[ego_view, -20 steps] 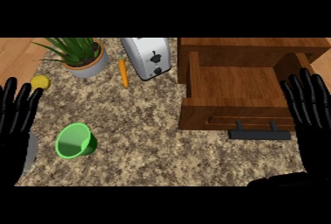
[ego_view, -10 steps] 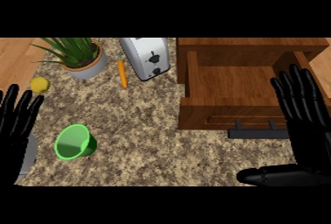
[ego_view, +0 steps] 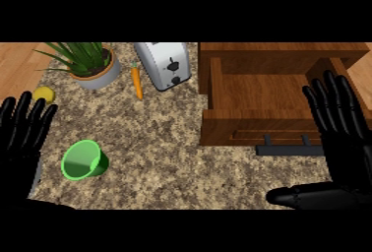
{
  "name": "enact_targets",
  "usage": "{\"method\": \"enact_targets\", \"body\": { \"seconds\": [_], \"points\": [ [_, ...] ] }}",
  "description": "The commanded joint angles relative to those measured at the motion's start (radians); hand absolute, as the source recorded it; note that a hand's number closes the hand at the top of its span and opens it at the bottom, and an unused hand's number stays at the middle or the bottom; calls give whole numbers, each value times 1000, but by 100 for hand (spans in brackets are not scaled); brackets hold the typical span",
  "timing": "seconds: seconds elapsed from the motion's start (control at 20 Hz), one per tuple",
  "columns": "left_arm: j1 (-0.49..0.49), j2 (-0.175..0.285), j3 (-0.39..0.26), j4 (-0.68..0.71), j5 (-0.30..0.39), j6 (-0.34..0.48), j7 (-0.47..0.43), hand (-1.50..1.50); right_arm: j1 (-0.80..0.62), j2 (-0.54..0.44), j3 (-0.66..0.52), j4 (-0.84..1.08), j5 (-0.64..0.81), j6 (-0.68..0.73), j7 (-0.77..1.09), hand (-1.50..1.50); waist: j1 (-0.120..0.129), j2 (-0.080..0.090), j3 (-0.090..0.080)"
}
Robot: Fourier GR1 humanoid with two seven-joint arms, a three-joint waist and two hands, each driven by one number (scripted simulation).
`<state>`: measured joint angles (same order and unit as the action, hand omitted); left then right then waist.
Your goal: Pick up the cup, place it into the drawer and close the drawer
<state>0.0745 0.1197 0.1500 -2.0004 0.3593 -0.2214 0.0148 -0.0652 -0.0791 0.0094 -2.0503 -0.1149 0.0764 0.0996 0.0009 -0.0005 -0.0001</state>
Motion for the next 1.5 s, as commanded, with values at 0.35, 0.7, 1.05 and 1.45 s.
{"method": "enact_targets", "body": {
  "seconds": [0.35, 0.7, 1.05, 1.45],
  "points": [
    [11, -13, 26, 83, -55, -17, -29, -150, 10, -5, -35, -27, -20, 20, 11, -150, -1, 0, 0],
    [64, -28, 30, 129, -81, -23, -26, -150, -27, 31, 36, -36, 69, -31, 36, -150, 0, 0, 0],
    [38, -16, 106, 355, -147, -40, -206, -150, 3, 16, 1, 4, 32, 11, 4, -150, -1, 1, 0],
    [52, -11, 101, 543, -219, -95, -380, -150, 15, -11, -67, -3, -49, 54, -5, -150, -2, 0, 0]
  ]
}}
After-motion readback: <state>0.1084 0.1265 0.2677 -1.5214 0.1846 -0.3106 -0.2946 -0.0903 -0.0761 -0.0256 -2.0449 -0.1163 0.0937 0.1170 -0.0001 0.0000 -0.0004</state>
